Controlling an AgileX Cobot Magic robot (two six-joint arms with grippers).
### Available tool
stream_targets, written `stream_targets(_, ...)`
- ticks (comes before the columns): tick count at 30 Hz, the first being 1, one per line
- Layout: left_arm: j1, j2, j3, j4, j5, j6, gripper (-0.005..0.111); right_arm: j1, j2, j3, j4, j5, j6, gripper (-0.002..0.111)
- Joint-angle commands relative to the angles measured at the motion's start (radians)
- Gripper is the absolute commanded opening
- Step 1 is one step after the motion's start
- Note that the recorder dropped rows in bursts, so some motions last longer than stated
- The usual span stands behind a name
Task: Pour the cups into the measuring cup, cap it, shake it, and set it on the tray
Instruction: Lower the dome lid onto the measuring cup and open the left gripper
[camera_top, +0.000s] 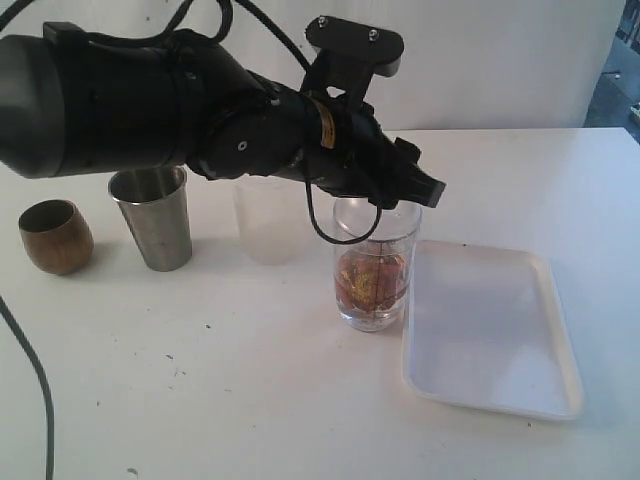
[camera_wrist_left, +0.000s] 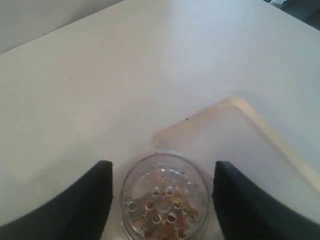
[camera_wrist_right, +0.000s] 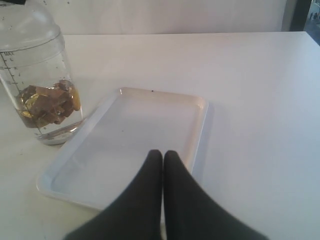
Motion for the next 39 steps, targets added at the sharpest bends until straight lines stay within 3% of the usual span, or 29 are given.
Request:
stream_targets(1, -0.006, -0.008, 0.001, -0.008, 0.001, 0.001, 0.060, -0.002, -0.004, 0.005, 0.000, -0.001, 0.005, 0.000)
stream_targets(10, -0.006, -0.085, 0.001, -0.002, -0.038, 0.001, 0.057, -0.002, -0.004, 0.005, 0.000, -0.001, 0.005, 0.000)
stream_targets(17, -0.006, -0.102, 0.001, -0.002, -0.039, 0.040, 0.000, -0.002, -0.004, 0.005, 0.000, -0.001, 0.005, 0.000)
stream_targets(39, -0.006, 0.022, 0.003, -0.023, -0.024, 0.085, 0.000, -0.002, -0.004, 0.005, 0.000, -0.001, 0.005, 0.000)
